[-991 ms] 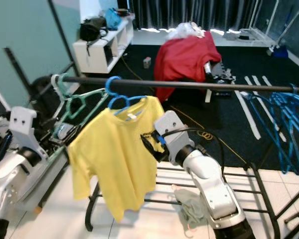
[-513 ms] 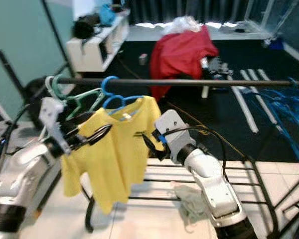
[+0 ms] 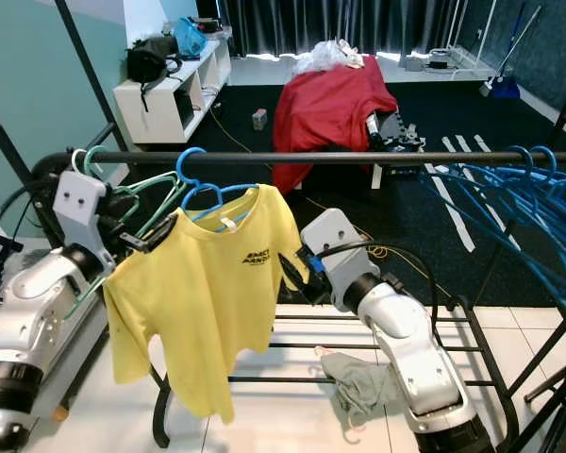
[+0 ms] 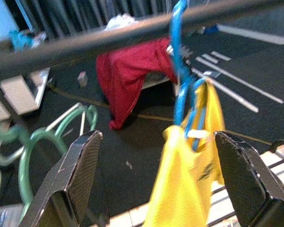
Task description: Hang hanger
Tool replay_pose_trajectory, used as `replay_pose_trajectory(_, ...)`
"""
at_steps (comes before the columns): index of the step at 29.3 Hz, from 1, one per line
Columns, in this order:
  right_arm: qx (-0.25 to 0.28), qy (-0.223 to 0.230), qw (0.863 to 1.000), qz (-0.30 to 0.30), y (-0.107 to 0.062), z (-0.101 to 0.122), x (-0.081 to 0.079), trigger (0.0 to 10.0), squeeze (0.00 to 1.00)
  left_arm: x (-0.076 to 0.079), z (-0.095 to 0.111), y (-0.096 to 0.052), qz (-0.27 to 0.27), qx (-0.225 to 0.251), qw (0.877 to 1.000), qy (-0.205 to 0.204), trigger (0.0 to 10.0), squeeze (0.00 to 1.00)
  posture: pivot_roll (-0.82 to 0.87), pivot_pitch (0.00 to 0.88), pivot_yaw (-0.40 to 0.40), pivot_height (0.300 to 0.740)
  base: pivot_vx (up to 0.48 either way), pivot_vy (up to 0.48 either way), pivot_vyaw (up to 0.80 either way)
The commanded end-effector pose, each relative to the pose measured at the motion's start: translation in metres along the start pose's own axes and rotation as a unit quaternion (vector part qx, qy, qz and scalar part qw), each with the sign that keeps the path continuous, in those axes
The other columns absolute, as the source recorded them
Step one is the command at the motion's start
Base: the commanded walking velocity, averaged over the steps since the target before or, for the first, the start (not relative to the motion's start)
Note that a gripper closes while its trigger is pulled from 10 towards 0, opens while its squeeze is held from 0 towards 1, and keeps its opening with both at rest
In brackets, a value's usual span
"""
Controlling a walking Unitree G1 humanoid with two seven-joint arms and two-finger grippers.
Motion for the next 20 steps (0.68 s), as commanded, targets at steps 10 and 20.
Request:
replay_pose_trajectory(10,-0.012,-0.005,1.000,0.006,-0.008,-0.002,-0.001,10.0,0.00,0.021,-0.022,0.018,-0.041,-0.028,0.999,-0.008,10.0,0.00,-0.19,0.000,0.038,0.740,0.000,0.000,0.00)
replay_pose_trajectory(20,-0.019,-0.008,1.000,-0.006,-0.017,-0.001,0.004,10.0,0.00,0.028,-0.027,0.029,-0.072,-0.041,0.997,0.007,10.0,0.00,-0.24,0.003,0.065,0.740,0.000,0.000,0.00)
Point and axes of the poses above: a point about 5 cm out from each wrist's last joint towards the gripper, its own y axis pointing out of the wrist towards the gripper, its own z axis along the axis of the wrist's last joint, x = y × z, the point moved 6 cm from there along y, pointing out of the wrist towards the gripper, and after that the axes turned 1 degree about -y, right-handed, at the moved point
